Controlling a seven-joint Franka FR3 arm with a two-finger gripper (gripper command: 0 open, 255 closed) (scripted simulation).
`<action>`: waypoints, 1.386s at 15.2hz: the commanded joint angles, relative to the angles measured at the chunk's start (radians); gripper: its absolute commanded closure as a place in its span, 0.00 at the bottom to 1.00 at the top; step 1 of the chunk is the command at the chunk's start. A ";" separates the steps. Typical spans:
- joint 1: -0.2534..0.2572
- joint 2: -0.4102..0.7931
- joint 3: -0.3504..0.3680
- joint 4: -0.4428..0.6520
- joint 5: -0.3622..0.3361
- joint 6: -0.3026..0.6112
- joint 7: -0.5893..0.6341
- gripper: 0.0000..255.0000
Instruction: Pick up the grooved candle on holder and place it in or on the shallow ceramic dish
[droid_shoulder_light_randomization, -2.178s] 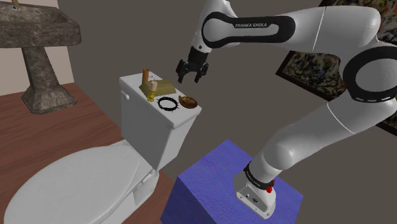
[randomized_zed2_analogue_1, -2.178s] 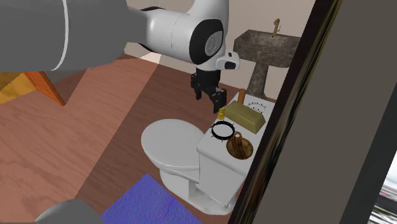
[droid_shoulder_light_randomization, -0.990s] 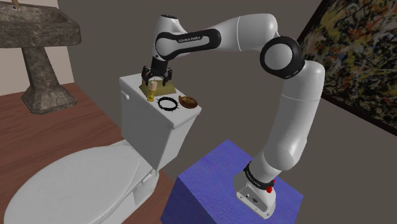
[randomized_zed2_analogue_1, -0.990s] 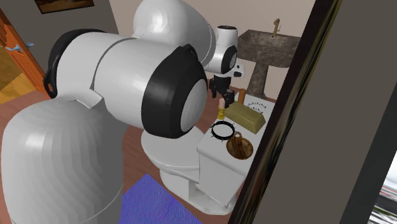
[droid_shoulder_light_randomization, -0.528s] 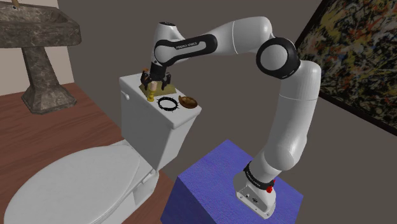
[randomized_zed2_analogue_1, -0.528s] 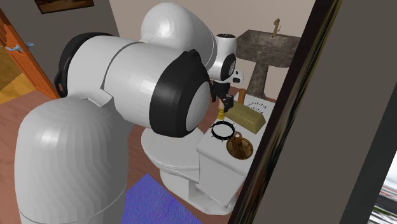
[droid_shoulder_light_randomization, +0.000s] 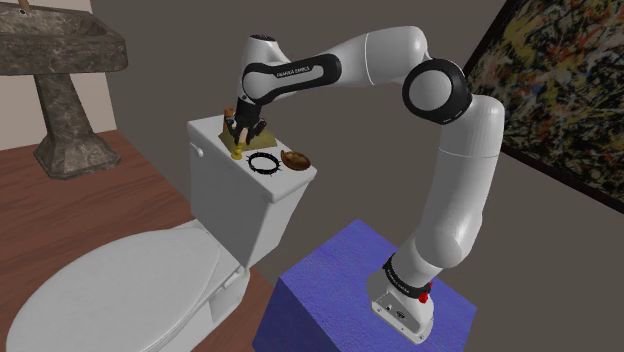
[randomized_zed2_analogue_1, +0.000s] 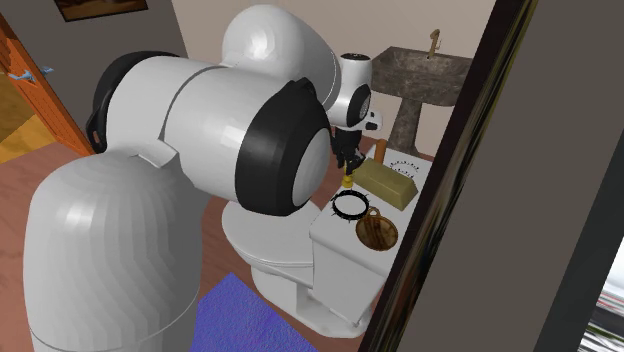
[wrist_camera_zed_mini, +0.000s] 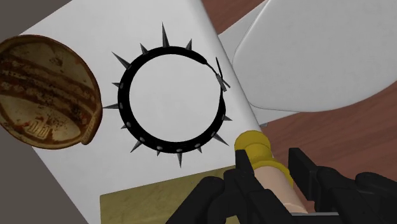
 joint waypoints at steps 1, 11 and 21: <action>0.000 0.000 0.000 0.000 0.000 0.000 0.000 1.00; -0.002 -0.022 0.003 0.023 0.006 -0.045 -0.004 1.00; -0.004 -0.065 0.008 0.097 0.019 -0.161 -0.012 1.00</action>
